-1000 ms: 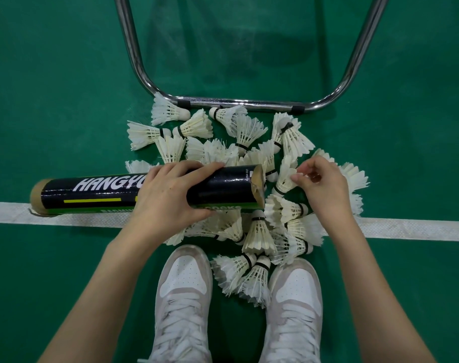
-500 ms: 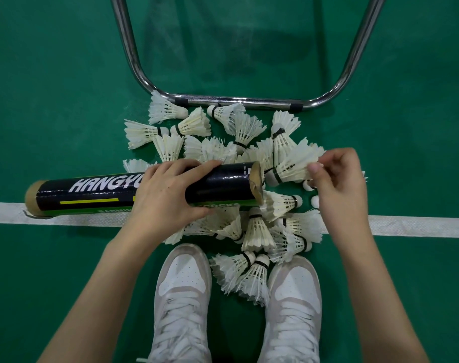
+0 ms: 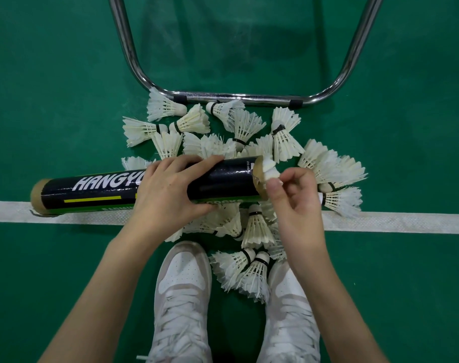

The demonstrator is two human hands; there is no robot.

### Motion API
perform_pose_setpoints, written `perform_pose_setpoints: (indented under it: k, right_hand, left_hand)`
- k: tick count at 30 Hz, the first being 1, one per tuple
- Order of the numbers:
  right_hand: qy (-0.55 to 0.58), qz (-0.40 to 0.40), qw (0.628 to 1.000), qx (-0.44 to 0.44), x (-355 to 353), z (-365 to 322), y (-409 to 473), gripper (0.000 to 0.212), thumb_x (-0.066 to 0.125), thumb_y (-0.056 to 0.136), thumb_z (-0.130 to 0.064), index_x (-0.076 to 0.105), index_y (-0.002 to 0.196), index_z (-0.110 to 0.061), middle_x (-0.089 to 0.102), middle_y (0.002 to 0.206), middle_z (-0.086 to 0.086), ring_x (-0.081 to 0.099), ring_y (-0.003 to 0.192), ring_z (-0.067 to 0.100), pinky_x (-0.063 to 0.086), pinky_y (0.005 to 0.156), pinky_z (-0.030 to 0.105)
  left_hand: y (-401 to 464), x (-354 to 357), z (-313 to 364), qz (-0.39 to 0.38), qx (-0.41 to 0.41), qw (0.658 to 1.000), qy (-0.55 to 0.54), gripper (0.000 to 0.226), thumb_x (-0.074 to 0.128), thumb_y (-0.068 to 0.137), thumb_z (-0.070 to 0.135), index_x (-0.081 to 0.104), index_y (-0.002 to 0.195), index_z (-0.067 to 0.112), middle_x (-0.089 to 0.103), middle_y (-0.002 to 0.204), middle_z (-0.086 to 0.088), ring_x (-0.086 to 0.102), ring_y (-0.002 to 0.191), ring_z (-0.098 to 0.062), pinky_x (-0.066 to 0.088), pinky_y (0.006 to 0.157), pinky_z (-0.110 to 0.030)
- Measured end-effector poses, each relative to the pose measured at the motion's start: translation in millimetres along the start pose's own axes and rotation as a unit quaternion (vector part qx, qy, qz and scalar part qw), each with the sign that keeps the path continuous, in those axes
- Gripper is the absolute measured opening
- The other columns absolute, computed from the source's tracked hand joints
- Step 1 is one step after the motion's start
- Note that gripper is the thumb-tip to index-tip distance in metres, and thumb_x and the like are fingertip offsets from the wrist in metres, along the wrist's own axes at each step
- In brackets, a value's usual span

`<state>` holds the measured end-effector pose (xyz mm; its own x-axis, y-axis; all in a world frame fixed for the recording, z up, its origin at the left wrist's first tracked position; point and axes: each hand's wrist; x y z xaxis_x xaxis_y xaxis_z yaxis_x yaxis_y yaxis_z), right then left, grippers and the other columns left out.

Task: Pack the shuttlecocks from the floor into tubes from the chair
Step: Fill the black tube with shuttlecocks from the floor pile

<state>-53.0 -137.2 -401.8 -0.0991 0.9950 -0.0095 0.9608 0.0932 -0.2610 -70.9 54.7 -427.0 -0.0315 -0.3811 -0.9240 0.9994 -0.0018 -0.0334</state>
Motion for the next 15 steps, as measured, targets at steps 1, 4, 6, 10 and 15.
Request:
perform_pose_setpoints:
  k: [1,4,6,10,15]
  right_hand:
    - [0.003,-0.005,1.0,0.007,0.8,0.4,-1.0,0.024,0.064,0.076,-0.033,0.046,0.089,-0.026,0.05,0.079,-0.006,0.051,0.073,-0.001,0.045,0.072,0.018]
    - [-0.024,0.003,1.0,0.018,2.0,0.8,-0.9,0.042,0.077,0.061,-0.032,0.045,0.087,-0.032,0.052,0.084,-0.007,0.053,0.083,0.009,0.048,0.082,0.03]
    - [-0.05,0.018,0.998,0.016,2.6,0.9,0.1,0.047,0.082,0.064,-0.017,0.044,0.086,-0.034,0.053,0.087,-0.008,0.055,0.086,0.013,0.049,0.085,0.032]
    - [-0.053,0.028,0.998,0.017,2.9,1.7,1.6,0.047,0.079,0.068,-0.007,0.045,0.086,-0.033,0.058,0.09,-0.003,0.058,0.086,0.015,0.05,0.084,0.035]
    - [-0.018,0.003,1.0,0.018,3.1,0.5,2.8,0.037,0.073,0.073,0.0,0.05,0.083,-0.026,0.056,0.078,-0.007,0.055,0.071,-0.002,0.05,0.072,0.019]
  left_hand:
    - [-0.3,0.1,-0.2,0.002,0.001,1.0,-0.001,0.077,0.075,0.065,0.045,0.042,0.135,0.04,0.057,0.119,0.002,0.05,0.107,-0.023,0.031,0.093,-0.039]
    - [-0.7,1.0,1.3,0.005,0.006,1.0,0.003,0.078,0.077,0.065,0.042,0.043,0.135,0.039,0.057,0.119,0.002,0.051,0.106,-0.024,0.032,0.093,-0.04]
    - [-0.4,1.3,2.0,0.008,0.005,1.0,0.002,0.078,0.078,0.065,0.041,0.043,0.135,0.039,0.057,0.119,0.001,0.051,0.106,-0.024,0.033,0.093,-0.041]
    - [-1.2,0.3,2.7,0.007,0.014,1.0,0.002,0.081,0.08,0.064,0.04,0.043,0.135,0.039,0.057,0.118,0.002,0.051,0.106,-0.025,0.033,0.092,-0.041]
    - [-2.2,-0.4,1.4,0.013,0.019,1.0,0.006,0.081,0.081,0.063,0.041,0.043,0.135,0.039,0.058,0.117,0.001,0.052,0.104,-0.025,0.035,0.091,-0.041]
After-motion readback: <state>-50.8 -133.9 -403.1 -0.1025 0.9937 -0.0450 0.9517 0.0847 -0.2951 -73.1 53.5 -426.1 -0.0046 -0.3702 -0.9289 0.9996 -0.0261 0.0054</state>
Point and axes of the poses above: each hand's wrist, its own y-axis towards the middle knuckle, its own x-axis out of the palm, z = x × y
